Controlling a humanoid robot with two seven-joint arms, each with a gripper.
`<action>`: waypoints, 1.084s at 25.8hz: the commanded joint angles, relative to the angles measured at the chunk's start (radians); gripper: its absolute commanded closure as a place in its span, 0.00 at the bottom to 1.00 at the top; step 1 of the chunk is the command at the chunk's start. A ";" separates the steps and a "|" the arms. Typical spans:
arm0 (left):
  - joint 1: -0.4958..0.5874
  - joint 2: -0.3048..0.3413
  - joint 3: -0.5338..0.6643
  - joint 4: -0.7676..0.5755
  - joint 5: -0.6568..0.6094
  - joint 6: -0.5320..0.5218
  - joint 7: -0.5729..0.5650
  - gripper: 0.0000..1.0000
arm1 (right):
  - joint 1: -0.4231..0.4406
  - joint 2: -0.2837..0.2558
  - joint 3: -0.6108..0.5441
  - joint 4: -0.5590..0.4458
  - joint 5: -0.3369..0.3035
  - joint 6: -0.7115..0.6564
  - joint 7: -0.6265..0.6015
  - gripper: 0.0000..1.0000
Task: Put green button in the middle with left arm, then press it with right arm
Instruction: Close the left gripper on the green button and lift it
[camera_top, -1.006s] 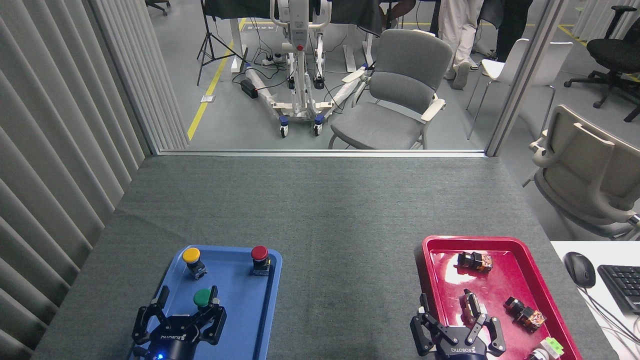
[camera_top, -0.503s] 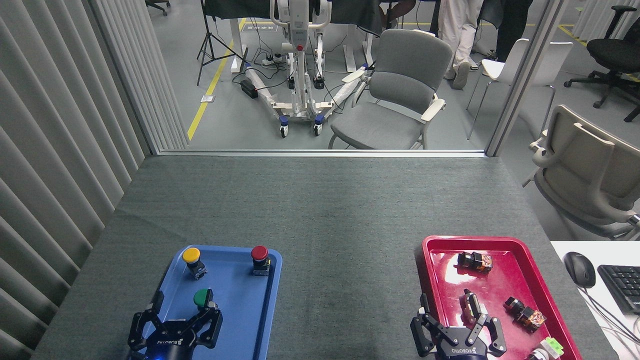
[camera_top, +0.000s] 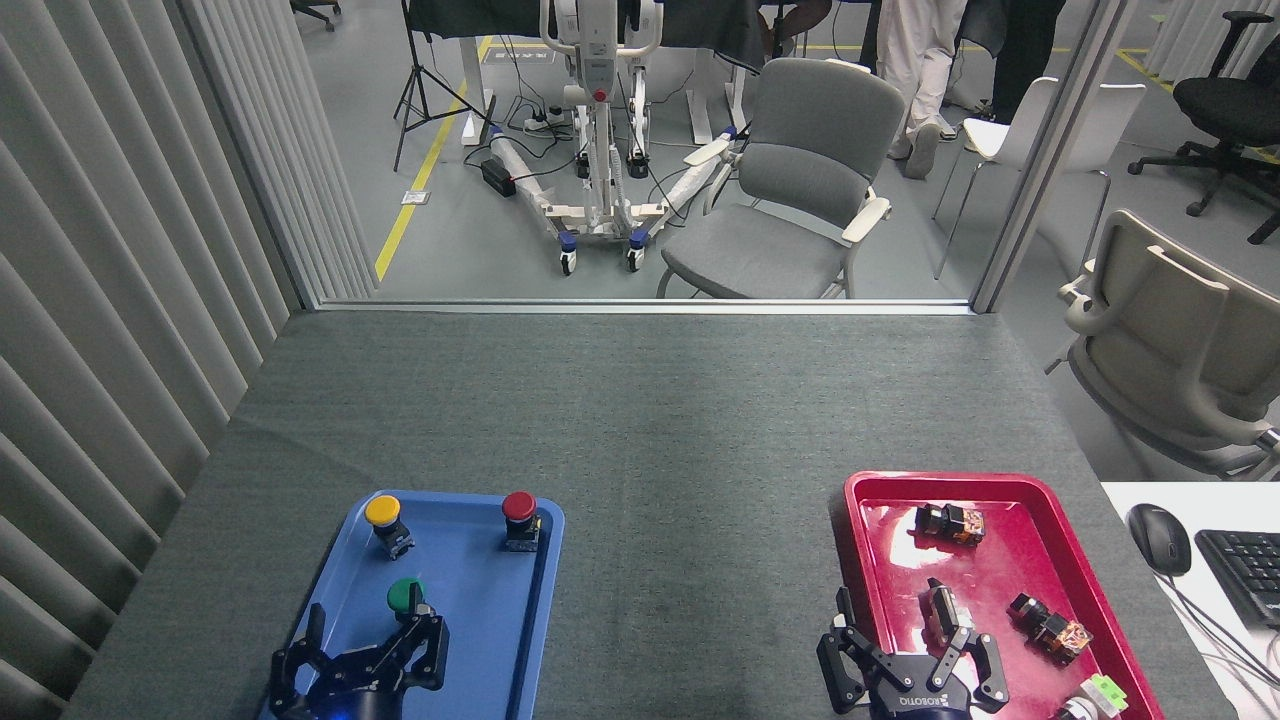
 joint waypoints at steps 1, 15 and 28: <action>-0.020 -0.041 -0.001 0.006 0.008 0.015 0.001 0.00 | -0.001 -0.001 0.006 0.000 0.000 0.002 0.001 0.01; -0.080 -0.066 -0.055 0.195 0.010 0.099 0.044 0.00 | -0.002 -0.003 0.008 0.000 0.000 0.002 0.001 0.01; -0.183 -0.082 -0.052 0.374 0.025 0.144 0.081 0.00 | -0.002 -0.005 0.020 0.000 -0.002 0.002 -0.001 0.01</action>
